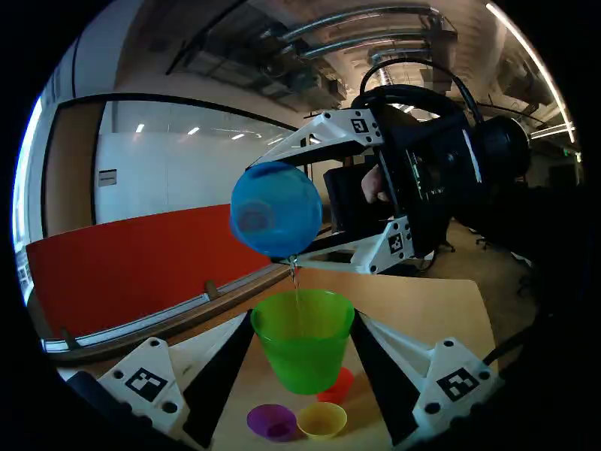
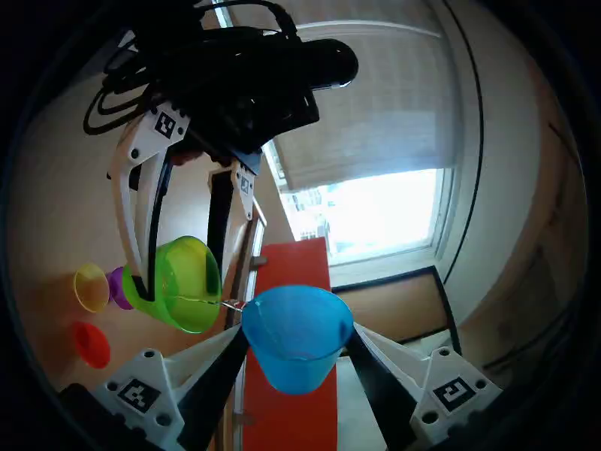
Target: Pour water
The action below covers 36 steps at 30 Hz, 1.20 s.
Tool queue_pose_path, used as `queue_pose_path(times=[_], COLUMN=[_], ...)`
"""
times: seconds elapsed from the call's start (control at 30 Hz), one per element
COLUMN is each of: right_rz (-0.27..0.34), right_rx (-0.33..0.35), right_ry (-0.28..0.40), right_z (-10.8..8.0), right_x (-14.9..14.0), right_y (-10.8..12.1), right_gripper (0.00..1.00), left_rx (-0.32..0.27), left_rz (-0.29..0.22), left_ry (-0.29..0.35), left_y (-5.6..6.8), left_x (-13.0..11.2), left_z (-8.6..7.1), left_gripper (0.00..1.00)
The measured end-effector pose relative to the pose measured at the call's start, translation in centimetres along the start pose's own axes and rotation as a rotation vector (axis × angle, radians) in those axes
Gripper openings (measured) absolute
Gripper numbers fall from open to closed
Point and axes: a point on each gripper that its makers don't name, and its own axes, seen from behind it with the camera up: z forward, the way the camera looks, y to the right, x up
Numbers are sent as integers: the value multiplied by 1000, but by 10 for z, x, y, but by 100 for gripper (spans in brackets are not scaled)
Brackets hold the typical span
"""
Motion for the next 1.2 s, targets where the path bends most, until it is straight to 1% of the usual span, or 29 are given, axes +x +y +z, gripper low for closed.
queue_pose_path(times=[0.57,1.2], right_rz=[-62,-115], right_rx=[-1,-16], right_ry=[-10,-7], right_z=[-2,-5], right_x=[-2,0], right_y=[1,4], right_gripper=[90,90], left_rx=[3,10], left_rz=[7,12], left_ry=[-3,-3], left_y=[0,-1], left_x=[-1,-1], left_z=[0,-1], left_gripper=[89,89])
